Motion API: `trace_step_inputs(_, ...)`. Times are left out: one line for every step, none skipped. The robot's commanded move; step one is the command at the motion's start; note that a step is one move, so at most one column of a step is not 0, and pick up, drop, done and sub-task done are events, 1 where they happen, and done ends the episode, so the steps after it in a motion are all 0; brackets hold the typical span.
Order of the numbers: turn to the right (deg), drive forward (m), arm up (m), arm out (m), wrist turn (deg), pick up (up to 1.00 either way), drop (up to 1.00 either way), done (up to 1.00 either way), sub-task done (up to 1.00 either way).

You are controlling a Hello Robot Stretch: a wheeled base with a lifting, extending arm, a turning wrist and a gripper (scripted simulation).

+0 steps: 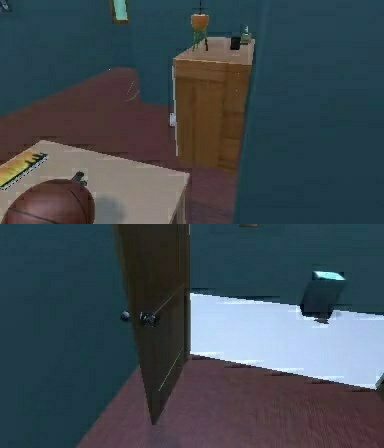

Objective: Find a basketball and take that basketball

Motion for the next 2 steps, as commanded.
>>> trace_step_inputs(-45.0, 0.0, 0.0, 0.0, 0.0, 0.0, 0.0, 0.0, 0.0)
trace_step_inputs(-45.0, 0.0, 0.0, 0.0, 0.0, 0.0, 0.0, 0.0, 0.0)
